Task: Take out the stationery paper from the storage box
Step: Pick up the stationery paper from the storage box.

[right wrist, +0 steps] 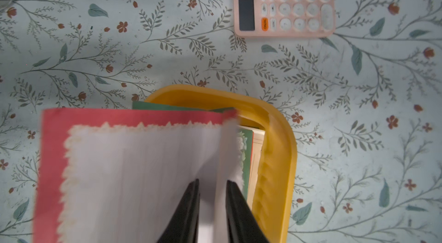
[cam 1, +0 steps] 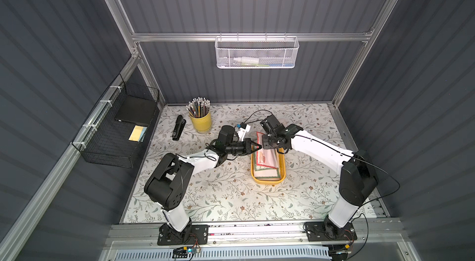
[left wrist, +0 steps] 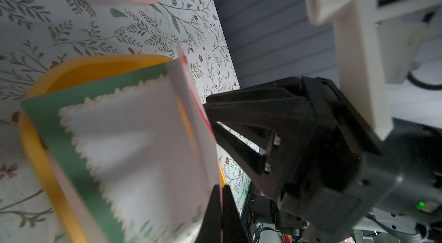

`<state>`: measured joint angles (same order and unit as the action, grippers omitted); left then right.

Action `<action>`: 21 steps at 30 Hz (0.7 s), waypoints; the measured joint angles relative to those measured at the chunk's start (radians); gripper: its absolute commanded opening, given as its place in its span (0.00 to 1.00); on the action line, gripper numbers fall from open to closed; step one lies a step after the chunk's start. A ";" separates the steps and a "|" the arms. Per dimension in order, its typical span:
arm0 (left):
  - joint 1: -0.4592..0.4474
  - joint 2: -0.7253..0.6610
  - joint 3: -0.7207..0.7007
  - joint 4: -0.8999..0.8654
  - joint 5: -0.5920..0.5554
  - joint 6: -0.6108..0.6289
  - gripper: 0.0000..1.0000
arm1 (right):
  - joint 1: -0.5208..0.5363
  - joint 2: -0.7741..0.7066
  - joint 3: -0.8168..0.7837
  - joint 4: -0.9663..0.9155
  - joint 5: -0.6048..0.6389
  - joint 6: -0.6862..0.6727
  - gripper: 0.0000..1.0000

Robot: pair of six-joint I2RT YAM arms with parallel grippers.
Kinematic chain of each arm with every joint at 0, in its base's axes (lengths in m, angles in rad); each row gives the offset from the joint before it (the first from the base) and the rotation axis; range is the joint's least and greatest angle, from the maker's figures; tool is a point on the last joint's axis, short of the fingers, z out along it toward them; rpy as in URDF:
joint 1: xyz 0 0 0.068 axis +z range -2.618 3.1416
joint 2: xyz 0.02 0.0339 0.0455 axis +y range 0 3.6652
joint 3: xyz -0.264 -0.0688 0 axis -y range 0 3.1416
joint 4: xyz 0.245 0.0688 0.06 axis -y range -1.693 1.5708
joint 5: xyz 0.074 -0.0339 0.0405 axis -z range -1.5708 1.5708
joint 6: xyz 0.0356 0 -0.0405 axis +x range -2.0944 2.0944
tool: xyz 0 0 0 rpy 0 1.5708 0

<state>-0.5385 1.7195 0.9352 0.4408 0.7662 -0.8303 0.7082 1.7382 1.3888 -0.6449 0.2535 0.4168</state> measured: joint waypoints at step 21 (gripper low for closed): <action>0.333 -0.293 0.156 -0.308 -0.041 0.175 0.00 | 0.000 -0.069 -0.008 -0.006 0.077 0.002 0.42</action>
<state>-0.2050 1.4269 1.0908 0.1329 0.7250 -0.6548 0.7082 1.6691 1.3804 -0.6514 0.3309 0.4183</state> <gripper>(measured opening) 0.044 0.424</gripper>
